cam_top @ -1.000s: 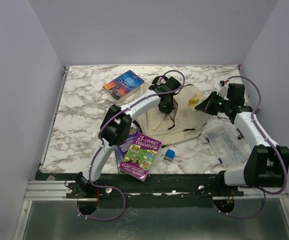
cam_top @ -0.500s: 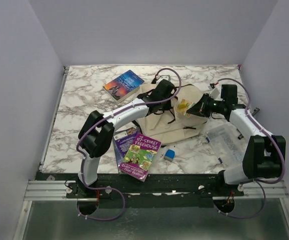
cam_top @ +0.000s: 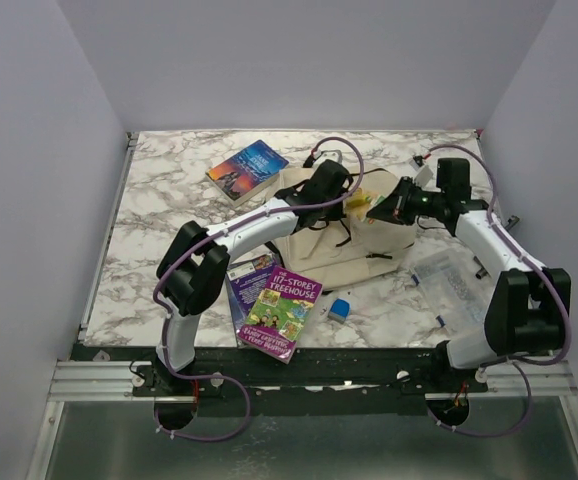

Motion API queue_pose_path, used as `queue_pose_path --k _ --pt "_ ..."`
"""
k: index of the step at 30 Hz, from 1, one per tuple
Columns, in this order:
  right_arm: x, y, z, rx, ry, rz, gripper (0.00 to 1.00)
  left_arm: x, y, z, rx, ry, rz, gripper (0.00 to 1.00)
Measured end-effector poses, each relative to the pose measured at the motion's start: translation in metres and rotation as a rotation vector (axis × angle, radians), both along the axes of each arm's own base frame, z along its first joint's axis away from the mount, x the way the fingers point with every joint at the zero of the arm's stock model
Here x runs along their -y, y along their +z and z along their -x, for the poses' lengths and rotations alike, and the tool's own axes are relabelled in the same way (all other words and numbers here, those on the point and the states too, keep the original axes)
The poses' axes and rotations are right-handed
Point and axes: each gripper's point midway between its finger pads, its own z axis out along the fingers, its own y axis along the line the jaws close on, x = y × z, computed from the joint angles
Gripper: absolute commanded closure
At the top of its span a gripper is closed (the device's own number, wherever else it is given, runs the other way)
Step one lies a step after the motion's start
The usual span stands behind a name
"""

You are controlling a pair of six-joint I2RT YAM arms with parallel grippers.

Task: Pack the student bag
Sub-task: Place the personal item in the student bag.

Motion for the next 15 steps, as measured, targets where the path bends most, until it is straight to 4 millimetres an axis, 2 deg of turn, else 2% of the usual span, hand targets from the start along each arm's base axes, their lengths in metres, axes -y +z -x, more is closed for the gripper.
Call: queue_pose_path --k 3,9,11,15 --pt "-0.008 -0.014 -0.002 -0.033 0.024 0.000 0.99 0.000 0.000 0.000 0.005 0.000 -0.002 1.00" --pt "-0.014 -0.063 -0.004 -0.171 0.046 0.004 0.99 -0.001 -0.005 0.000 0.009 -0.001 -0.013 1.00" --pt "-0.017 -0.069 -0.006 -0.195 0.065 -0.012 1.00 -0.003 -0.010 0.002 0.006 -0.004 -0.023 1.00" --pt "-0.025 -0.079 -0.027 -0.218 0.114 -0.042 0.99 -0.003 -0.010 0.001 0.012 -0.006 -0.024 1.00"
